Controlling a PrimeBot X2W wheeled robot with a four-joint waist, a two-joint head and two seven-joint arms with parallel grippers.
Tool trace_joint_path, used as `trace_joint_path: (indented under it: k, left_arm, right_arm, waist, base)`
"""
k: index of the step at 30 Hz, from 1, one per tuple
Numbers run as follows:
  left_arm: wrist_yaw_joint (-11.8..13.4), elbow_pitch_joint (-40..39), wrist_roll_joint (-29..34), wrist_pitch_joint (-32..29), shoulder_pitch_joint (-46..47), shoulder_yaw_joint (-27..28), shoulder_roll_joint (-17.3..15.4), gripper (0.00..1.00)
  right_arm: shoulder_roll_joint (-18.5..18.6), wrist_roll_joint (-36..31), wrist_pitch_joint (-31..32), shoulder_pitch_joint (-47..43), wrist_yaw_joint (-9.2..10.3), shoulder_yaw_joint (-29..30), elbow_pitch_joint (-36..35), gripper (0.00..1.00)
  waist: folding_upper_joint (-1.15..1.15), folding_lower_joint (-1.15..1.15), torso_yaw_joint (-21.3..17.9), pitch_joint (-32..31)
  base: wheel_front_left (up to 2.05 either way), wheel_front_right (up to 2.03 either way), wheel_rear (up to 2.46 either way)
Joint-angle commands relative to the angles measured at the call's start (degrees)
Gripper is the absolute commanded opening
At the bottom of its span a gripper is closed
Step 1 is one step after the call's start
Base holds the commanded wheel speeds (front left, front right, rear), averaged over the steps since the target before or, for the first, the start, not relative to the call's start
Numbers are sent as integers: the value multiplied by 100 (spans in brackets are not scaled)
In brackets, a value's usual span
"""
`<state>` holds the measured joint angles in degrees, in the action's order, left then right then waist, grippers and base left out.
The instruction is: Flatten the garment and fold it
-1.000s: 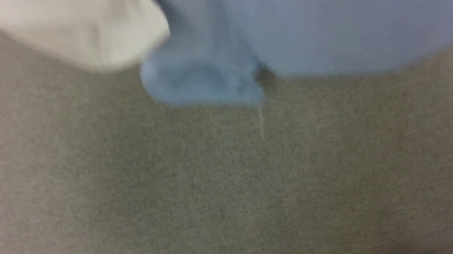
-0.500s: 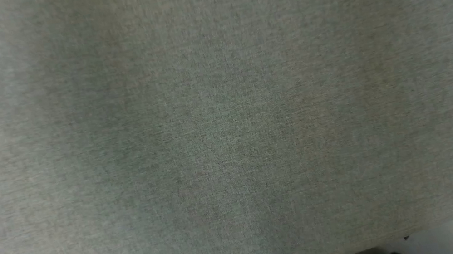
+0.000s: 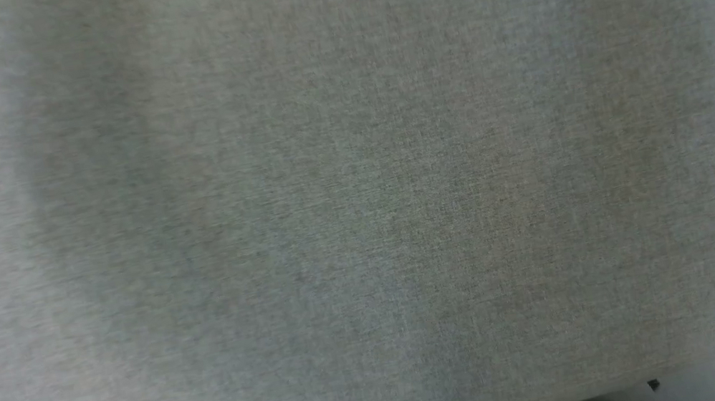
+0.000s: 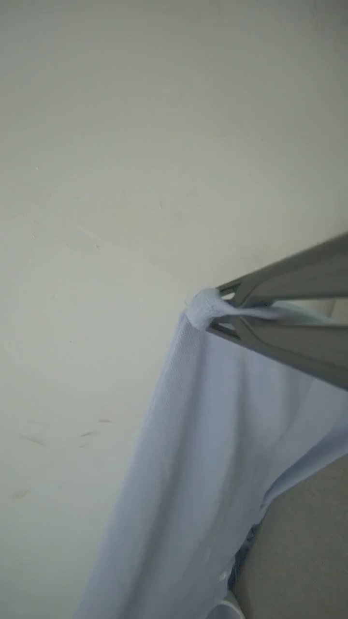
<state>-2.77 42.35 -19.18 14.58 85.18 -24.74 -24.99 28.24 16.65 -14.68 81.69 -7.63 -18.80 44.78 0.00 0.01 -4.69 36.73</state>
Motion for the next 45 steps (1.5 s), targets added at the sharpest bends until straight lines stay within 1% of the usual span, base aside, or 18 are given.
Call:
trace_joint_path:
  k: [1, 5, 9, 12, 15, 17, 19, 21, 25, 31, 38, 41, 45]
  left_arm:
    - [-37, -88, -71, 35, -433, 2, -10, 0]
    - [-91, -693, -76, 39, -1934, -37, 45, 0]
    - [-151, -1316, -57, 40, -3411, -133, 30, 0]
    - [-281, -1613, -43, 40, -4373, -389, -99, 0]
    - [-318, -1798, -83, 12, -5126, -599, -227, 0]
    - [-355, -1891, -91, -110, -5531, -791, -353, 0]
    - [-380, -2014, -132, -245, -5870, -931, -491, 0]
    - [-388, -2166, -215, -376, -6155, -986, -611, 0]
    - [-398, -2560, -367, -686, -6666, -1116, -807, 0]
    - [-315, -3366, -649, -1169, -7471, -1240, -1084, 0]
    - [-267, -4267, -1086, -1978, -8356, -1528, -1353, 0]
    - [-264, -4594, -1225, -2284, -8608, -1664, -1450, 0]
    - [-233, -4939, -1299, -2470, -8790, -1799, -1454, 0]
  right_arm:
    - [-29, 1, -29, -419, 14, -2, -172, 0]
    - [87, 32, -30, -1661, 14, -241, -631, 0]
    - [370, 9, -30, -2821, 14, -653, -885, 0]
    - [532, 132, -9, -3575, 14, -926, -1014, 0]
    - [707, 345, 114, -4194, 14, -1139, -1189, 0]
    - [817, 537, 247, -4561, 14, -1258, -1344, 0]
    - [948, 630, 349, -4853, 14, -1349, -1491, 0]
    - [1099, 509, 418, -5079, 14, -1294, -1527, 0]
    - [1158, 588, 685, -5659, 14, -1228, -1669, 0]
    - [1414, 1018, 1470, -6539, 14, -1179, -2045, 0]
    - [1893, 1517, 2386, -7545, 14, -1063, -2519, 0]
    - [2019, 1660, 2694, -7904, 14, -919, -2667, 0]
    - [2064, 1710, 2770, -8229, 14, -596, -2952, 0]
  waist:
    - [0, -1, 181, -484]
    - [0, -1, 260, -1063]
    - [0, -1, 313, -1650]
    - [0, -1, 326, -2004]
    - [0, -1, 352, -2286]
    - [0, -1, 367, -2448]
    - [0, -1, 374, -2607]
    - [0, -1, 418, -2748]
    - [0, -1, 557, -3017]
    - [0, -1, 707, -3282]
    - [0, -1, 765, -3475]
    - [0, -1, 776, -3521]
    - [0, -1, 765, -3548]
  base:
    - [0, 0, 0]
    - [0, 0, 0]
    - [0, 0, 0]
    - [0, 0, 0]
    - [0, 0, 0]
    - [0, 0, 0]
    - [0, 0, 0]
    - [0, 0, 0]
    - [0, 0, 0]
    - [0, 0, 0]
    - [0, 0, 0]
    - [0, 0, 0]
    - [0, 0, 0]
